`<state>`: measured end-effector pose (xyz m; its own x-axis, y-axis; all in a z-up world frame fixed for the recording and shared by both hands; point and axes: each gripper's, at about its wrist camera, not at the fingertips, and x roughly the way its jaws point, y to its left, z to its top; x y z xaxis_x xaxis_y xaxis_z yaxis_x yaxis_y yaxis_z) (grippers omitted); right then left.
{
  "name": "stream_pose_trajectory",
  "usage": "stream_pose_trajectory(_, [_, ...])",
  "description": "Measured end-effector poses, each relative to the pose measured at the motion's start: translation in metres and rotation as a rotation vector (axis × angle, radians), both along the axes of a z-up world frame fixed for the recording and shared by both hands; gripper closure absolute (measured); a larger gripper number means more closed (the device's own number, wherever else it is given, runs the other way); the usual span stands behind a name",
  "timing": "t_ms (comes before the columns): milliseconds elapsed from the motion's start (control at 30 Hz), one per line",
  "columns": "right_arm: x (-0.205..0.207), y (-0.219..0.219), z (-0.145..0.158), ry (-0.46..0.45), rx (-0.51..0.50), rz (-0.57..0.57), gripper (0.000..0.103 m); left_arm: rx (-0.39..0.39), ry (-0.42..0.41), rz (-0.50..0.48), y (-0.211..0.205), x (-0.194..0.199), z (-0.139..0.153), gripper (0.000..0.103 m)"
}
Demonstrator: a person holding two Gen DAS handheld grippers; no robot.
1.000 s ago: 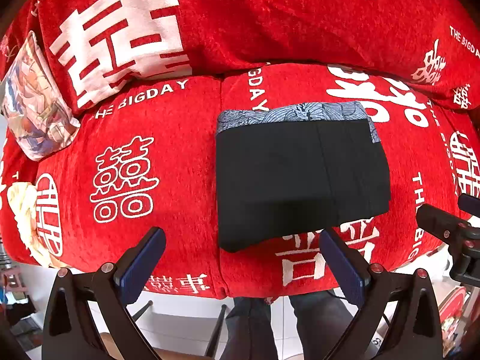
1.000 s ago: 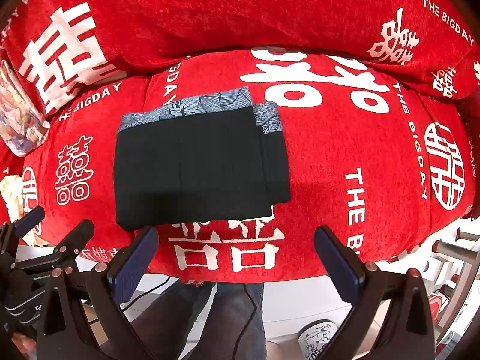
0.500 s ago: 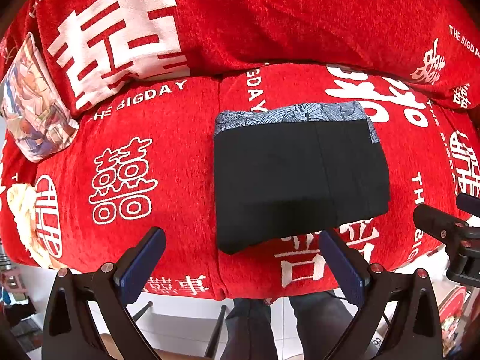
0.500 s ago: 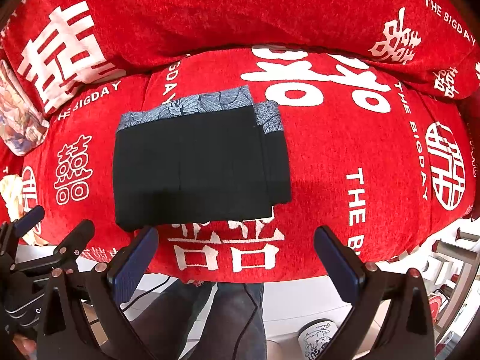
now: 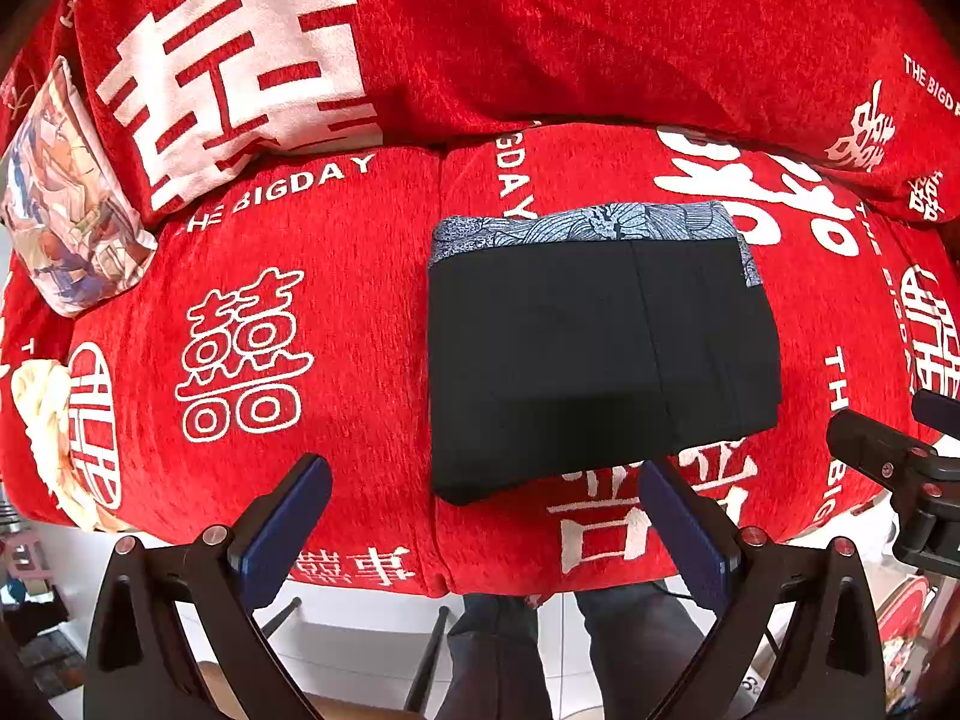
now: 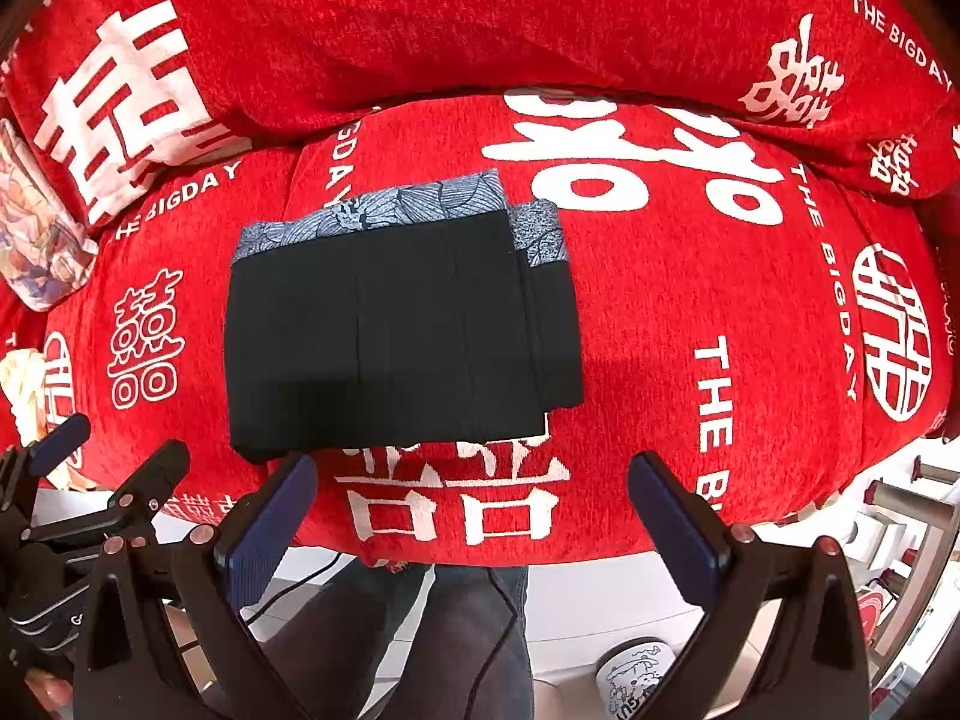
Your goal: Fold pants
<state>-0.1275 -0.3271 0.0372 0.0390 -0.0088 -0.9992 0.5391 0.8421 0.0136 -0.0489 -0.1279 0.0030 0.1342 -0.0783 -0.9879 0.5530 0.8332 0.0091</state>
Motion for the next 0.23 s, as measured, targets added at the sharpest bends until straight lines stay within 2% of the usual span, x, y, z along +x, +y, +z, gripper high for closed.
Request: stream_pose_trajectory(233, [-0.0007,0.0012,-0.0012,0.001,-0.001,0.000,0.000,-0.010,-0.004,-0.010,-0.0027,-0.0021,0.0016,0.000])
